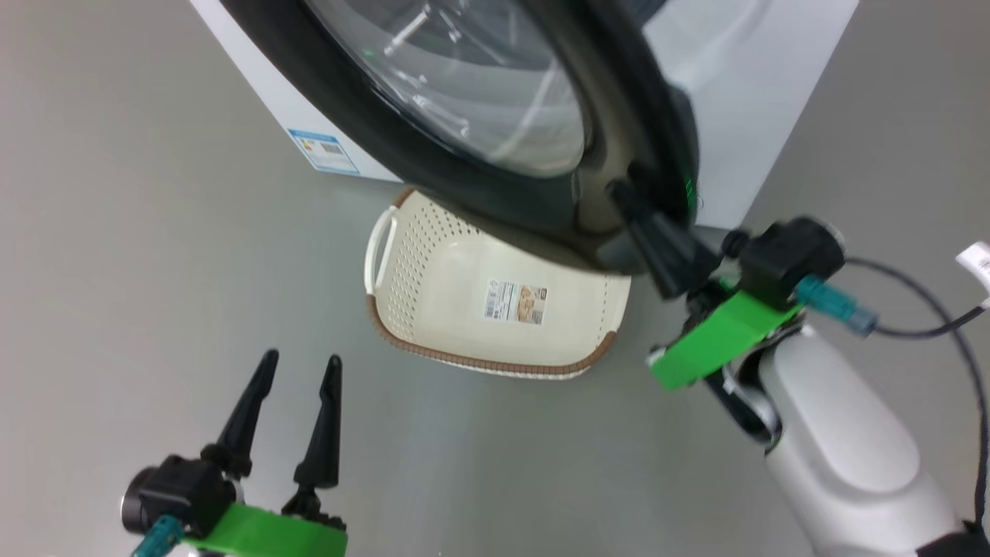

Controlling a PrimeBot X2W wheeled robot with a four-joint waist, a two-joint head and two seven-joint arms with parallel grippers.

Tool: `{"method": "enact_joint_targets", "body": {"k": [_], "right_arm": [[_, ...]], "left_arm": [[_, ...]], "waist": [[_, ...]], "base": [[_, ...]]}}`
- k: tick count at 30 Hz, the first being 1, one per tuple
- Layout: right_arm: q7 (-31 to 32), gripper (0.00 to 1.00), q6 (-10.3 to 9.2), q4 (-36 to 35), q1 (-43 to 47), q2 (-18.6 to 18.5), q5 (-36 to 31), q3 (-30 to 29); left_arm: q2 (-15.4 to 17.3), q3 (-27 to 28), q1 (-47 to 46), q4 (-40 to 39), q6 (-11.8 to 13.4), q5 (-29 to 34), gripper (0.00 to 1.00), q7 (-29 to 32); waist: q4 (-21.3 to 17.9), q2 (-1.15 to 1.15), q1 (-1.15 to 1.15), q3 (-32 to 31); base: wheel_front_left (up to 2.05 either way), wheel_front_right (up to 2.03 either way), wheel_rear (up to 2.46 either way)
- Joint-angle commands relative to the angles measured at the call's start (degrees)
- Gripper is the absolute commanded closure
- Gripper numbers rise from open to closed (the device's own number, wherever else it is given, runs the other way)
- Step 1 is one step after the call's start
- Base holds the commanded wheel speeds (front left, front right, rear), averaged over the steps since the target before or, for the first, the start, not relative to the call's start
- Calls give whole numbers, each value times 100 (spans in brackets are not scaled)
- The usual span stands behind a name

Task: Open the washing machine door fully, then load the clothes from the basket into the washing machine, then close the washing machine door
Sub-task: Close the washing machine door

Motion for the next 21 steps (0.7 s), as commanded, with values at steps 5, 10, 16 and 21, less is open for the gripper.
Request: {"method": "enact_joint_targets", "body": {"k": [5, 10, 16, 21], "right_arm": [[-27, 100, 1, -4, -515, 94, -150, -320], [-28, 100, 1, 206, -1099, 128, -117, -651], [-28, 100, 1, 518, -1854, 98, -175, -858], [-28, 100, 1, 750, -2406, 95, -173, -951]], "left_arm": [[56, 90, -388, -146, -18, -42, 0, -52], [51, 7, -618, -155, -18, -63, 0, -52], [40, -58, -874, -194, -18, -78, 0, -52], [23, -107, -1040, -225, -18, -94, 0, -52]], "waist": [[-123, 0, 0, 399], [-167, 0, 0, 684], [-165, 0, 0, 1021], [-155, 0, 0, 1229]], "base": [[0, 0, 0], [0, 0, 0], [0, 0, 0], [0, 0, 0]]}}
